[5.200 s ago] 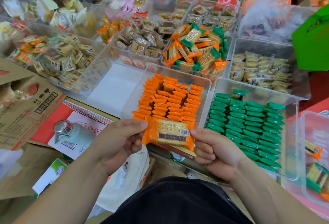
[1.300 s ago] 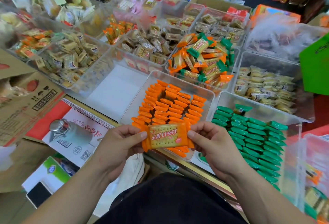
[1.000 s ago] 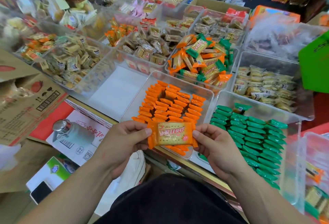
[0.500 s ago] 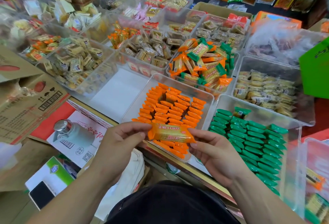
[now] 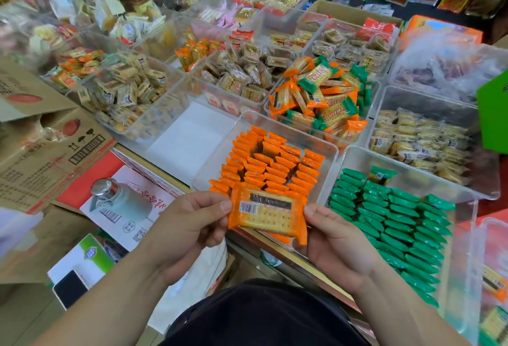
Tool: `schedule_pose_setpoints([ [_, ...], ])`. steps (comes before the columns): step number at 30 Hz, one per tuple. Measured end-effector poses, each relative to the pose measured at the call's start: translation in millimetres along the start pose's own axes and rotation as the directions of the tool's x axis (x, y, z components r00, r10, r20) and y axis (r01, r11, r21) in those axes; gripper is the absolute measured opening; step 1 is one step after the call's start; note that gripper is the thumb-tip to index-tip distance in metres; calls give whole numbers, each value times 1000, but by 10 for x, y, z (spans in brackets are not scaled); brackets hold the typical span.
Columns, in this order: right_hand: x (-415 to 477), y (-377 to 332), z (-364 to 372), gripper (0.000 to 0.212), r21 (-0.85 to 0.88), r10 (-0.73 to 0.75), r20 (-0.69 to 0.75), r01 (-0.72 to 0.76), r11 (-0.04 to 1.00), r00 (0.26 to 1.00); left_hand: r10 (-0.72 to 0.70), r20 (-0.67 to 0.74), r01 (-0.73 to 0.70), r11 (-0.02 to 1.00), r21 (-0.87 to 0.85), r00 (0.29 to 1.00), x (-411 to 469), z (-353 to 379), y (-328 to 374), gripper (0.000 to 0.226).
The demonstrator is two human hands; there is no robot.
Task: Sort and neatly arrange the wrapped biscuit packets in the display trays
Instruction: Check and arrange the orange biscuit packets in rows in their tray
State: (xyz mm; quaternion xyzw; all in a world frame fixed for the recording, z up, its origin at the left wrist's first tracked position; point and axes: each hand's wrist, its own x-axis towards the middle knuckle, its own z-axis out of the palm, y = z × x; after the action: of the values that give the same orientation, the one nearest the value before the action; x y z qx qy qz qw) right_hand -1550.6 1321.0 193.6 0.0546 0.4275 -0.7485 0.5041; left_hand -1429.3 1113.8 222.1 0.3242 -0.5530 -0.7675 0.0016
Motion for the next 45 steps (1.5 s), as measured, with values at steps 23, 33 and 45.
schedule_pose_setpoints([
  [23, 677, -301, -92, 48, -135, 21, -322, -68, 989, 947, 180, -102, -120, 894, 433, 978, 842, 186, 36, 5],
  [33, 1096, -378, -319, 37, 46, 8, -358, 9, 999, 934, 234, -21, -198, 866, 459, 972, 1394, 70, -172, 26],
  [45, 1938, -711, -416, 27, -881, -583, -172, 140, 451, 794, 131, 334, -313, -157, 937, 934, 2512, -39, -605, 83],
])
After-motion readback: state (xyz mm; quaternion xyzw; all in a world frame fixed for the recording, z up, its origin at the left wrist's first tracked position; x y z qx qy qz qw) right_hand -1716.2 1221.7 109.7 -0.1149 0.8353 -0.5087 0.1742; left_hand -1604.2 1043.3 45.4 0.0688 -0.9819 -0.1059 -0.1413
